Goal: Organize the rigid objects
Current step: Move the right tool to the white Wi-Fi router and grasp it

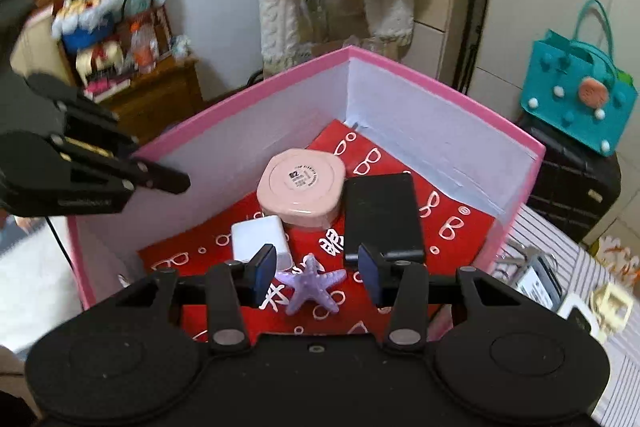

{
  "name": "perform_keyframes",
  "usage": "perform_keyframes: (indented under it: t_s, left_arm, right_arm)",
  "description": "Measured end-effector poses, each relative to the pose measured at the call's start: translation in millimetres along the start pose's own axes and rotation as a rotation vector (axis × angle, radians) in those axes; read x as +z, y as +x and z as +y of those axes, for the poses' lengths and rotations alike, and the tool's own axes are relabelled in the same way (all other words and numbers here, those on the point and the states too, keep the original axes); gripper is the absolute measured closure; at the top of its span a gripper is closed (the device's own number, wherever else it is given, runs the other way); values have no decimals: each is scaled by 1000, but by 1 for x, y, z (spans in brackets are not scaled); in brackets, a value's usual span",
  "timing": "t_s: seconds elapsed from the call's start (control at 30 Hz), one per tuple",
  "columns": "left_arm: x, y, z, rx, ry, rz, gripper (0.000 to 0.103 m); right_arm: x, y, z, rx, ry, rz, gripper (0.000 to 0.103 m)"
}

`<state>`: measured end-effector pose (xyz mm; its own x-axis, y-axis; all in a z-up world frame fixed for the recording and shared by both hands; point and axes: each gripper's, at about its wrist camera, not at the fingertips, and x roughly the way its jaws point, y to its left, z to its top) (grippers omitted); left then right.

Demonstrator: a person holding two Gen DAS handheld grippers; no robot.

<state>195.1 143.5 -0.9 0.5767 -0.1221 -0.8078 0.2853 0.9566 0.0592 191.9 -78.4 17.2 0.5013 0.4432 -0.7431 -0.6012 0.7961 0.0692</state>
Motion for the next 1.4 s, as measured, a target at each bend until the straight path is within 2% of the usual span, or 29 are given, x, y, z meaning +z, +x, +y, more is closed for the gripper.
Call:
perform_keyframes:
  t_s: [0.2, 0.33, 0.5, 0.67, 0.9, 1.07, 1.17, 1.4]
  left_arm:
    - [-1, -1, 1, -7, -19, -3, 97]
    - [-2, -2, 2, -11, -30, -5, 96]
    - [-3, -2, 3, -13, -51, -6, 96]
    - [-2, -2, 3, -10, -64, -4, 96]
    - [0, -2, 1, 6, -70, 7, 96]
    - [1, -1, -1, 18, -67, 12, 96]
    - [0, -4, -3, 22, -55, 5, 96]
    - [-1, -7, -1, 13, -68, -8, 96]
  right_arm:
    - [-17, -52, -32, -18, 128, -110, 50]
    - [-34, -84, -55, -83, 186, -163, 49]
    - [-59, -100, -85, -180, 236, -175, 49]
    - [-86, -91, -116, -222, 298, -157, 44]
    - [-104, -59, -156, -204, 385, -134, 41]
    - [-105, -38, -172, -194, 375, -142, 39]
    - [-105, -29, -173, -219, 344, -160, 38]
    - [-108, -7, -173, -217, 315, -127, 37]
